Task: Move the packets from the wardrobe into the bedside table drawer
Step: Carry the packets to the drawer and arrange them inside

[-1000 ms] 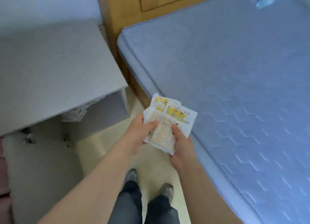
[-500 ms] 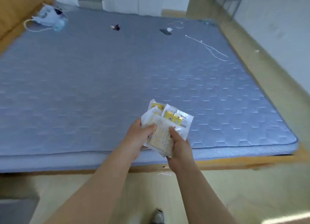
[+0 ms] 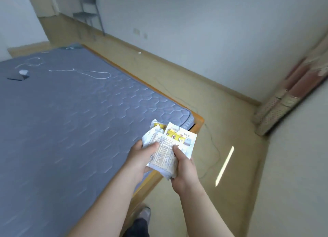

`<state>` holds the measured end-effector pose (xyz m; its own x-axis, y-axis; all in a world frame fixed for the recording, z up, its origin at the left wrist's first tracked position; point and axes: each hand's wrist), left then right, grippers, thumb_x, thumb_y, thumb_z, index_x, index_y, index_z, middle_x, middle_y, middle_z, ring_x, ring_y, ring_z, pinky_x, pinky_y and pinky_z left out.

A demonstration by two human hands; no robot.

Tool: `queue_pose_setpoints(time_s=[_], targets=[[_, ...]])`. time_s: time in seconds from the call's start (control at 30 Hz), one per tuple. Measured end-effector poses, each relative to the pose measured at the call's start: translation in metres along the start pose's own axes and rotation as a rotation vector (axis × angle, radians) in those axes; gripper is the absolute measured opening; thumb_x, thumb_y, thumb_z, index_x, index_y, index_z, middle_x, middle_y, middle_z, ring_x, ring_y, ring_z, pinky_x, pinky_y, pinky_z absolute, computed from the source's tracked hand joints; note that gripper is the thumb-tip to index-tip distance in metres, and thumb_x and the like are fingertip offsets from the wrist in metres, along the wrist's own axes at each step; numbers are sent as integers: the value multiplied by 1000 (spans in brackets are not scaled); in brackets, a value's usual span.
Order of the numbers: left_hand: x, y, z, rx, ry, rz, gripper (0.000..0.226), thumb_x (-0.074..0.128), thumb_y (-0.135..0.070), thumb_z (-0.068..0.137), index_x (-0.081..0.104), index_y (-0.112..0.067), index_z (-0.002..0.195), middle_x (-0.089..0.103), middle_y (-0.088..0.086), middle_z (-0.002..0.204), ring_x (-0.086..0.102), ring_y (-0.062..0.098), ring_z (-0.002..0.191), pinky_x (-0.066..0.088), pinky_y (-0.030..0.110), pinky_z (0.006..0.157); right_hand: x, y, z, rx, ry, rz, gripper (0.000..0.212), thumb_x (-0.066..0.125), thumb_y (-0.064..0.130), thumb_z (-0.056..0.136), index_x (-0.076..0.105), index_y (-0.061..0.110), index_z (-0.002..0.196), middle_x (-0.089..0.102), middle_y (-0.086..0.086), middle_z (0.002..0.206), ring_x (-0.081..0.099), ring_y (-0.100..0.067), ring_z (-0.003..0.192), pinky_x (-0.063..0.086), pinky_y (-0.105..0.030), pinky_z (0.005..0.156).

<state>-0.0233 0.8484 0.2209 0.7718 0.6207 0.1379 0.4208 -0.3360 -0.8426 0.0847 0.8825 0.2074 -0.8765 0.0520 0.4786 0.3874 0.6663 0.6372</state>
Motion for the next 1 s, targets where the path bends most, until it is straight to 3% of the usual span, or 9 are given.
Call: queue_pose_setpoints(time_s=[0.13, 0.27, 0.6, 0.8, 1.0], targets=[[44, -24, 45, 10, 78, 44, 6, 60, -14, 91, 59, -19, 93, 68, 2, 90, 66, 19, 78, 55, 34, 69, 1, 42, 40, -66, -53, 47, 13, 62, 13, 89, 64, 17, 101, 73, -7, 99, 68, -28, 95, 54, -33, 71], [81, -58, 96, 28, 128, 95, 4, 60, -16, 91, 58, -20, 93, 68, 2, 90, 66, 17, 78, 54, 30, 62, 13, 85, 87, -79, -87, 77, 19, 65, 14, 87, 64, 15, 106, 74, -7, 98, 69, -29, 94, 55, -41, 81], [230, -84, 187, -32, 356, 266, 6, 59, -15, 92, 58, -19, 96, 69, 0, 90, 66, 16, 77, 54, 31, 66, -41, 192, 177, -189, -244, 270, 22, 63, 15, 88, 65, 15, 110, 74, -7, 99, 69, -30, 97, 54, -40, 80], [366, -80, 234, -37, 421, 328, 9, 60, -16, 92, 60, -18, 101, 70, 4, 97, 67, 20, 85, 56, 35, 71, -113, 290, 238, -225, -297, 295, 18, 63, 15, 88, 64, 19, 106, 75, -5, 96, 70, -27, 89, 55, -32, 63], [509, -103, 264, -34, 427, 295, 7, 58, -18, 93, 60, -20, 100, 70, 1, 93, 67, 18, 81, 53, 30, 63, -174, 424, 292, -273, -279, 209, 19, 64, 16, 87, 65, 19, 106, 74, -7, 100, 69, -30, 96, 53, -51, 87]])
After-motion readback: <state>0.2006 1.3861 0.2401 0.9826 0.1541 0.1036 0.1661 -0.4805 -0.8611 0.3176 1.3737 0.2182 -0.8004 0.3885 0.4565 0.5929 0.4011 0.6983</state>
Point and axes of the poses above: each hand's wrist, its own z-axis towards the middle knuckle, its own x-axis out of the palm, y = z × x
